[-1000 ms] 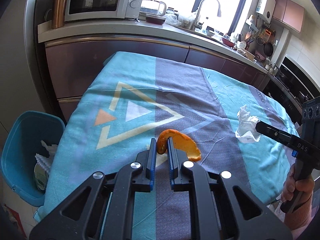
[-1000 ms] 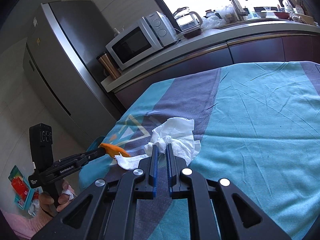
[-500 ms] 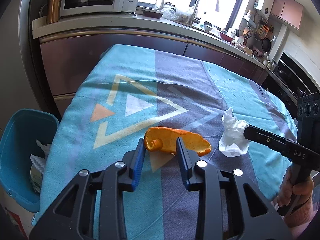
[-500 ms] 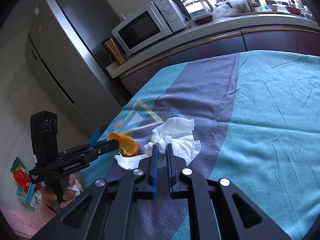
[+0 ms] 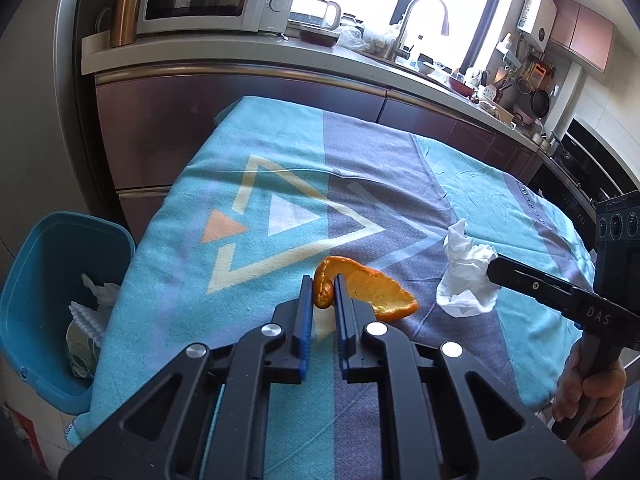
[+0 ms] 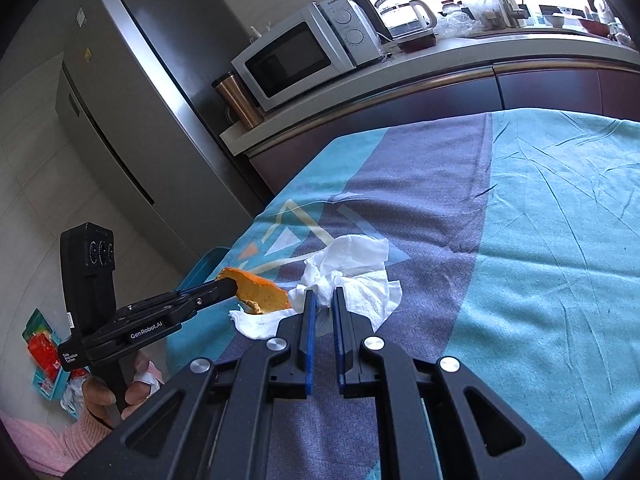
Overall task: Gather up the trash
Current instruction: 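Carry the orange peel and tissue over to the teal bin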
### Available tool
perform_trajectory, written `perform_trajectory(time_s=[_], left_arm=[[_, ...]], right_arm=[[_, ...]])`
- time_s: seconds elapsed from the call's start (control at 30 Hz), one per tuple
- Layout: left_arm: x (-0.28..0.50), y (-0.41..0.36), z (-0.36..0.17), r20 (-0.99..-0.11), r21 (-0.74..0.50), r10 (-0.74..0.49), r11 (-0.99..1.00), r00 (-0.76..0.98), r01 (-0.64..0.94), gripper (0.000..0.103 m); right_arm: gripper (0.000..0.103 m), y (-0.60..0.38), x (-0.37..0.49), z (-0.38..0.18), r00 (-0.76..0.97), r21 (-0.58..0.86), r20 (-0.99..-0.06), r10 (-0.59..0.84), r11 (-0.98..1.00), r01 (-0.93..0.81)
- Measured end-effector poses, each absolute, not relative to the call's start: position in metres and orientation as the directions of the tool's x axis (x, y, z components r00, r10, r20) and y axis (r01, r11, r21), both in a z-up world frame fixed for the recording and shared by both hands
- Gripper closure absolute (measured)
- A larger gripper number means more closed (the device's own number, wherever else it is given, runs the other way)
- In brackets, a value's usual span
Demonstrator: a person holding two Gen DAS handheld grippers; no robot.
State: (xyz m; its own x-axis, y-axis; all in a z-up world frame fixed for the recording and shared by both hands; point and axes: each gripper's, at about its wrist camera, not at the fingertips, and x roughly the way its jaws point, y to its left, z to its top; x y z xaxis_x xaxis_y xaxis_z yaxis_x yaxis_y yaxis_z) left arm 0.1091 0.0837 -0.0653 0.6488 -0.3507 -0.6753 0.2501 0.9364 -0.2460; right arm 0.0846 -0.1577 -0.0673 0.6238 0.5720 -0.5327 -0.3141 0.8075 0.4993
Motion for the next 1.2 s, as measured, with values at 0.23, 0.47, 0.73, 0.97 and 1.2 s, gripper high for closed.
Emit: perform_trajectory(time_s=[0.23,0.47,0.73,0.97,1.2], left_arm=[[0.092,0.093,-0.05,-0.648,-0.228,-0.333,0.943,0.685,0.242,0.093],[0.078,0.108,-0.034,-0.613,-0.228,-0.325,0.945,0.72,0.233,0.093],[0.069,0.13,-0.025,-0.59,-0.236,-0.304,0.951,0.748,0.201,0.093],[0.063,0.147,-0.022,-0.581,-0.243,-0.282,0.955,0.764,0.168,0.093],[0.056,0.163,-0.016,-0.569,-0.243,-0.255,0.96,0.781,0.137,0.093]], right_arm=[[0.096,-0.147,0.085,-0.061,0.616,0.492,-0.524,0.588,0.799,-0.344],[0.096,-0.136,0.085,-0.056,0.608,0.486,-0.514,0.605,0.79,-0.375],[0.096,-0.122,0.085,-0.051,0.594,0.48,-0.507,0.624,0.777,-0.407],[0.096,-0.106,0.086,-0.046,0.576,0.472,-0.504,0.644,0.763,-0.441],[0.096,-0.089,0.087,-0.042,0.559,0.465,-0.498,0.663,0.749,-0.473]])
